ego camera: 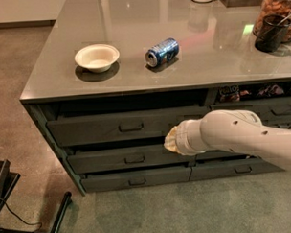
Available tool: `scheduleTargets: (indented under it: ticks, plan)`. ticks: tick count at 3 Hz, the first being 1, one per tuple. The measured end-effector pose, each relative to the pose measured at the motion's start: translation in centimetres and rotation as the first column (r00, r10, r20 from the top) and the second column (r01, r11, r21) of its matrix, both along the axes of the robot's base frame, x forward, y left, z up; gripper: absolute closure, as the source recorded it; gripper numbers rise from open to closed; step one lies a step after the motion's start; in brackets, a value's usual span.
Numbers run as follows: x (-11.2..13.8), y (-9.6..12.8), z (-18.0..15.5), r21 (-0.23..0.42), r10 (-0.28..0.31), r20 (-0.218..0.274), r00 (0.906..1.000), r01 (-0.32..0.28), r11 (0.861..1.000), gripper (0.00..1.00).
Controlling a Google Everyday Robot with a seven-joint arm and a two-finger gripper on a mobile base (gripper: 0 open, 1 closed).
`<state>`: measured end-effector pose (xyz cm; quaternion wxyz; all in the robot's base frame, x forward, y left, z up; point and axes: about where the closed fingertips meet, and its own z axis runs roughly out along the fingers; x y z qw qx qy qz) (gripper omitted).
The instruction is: Close top drawer
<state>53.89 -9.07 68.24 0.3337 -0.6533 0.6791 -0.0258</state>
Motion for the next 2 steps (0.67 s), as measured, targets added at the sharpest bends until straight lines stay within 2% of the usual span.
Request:
scheduleTargets:
  ticks: [1,2]
  plan:
    - [0.00,0.00,0.00,0.000,0.000,0.000,1.0000,0.000,1.000,0.12]
    - [0.00,0.01,0.01,0.000,0.000,0.000,1.0000,0.000,1.000,0.00]
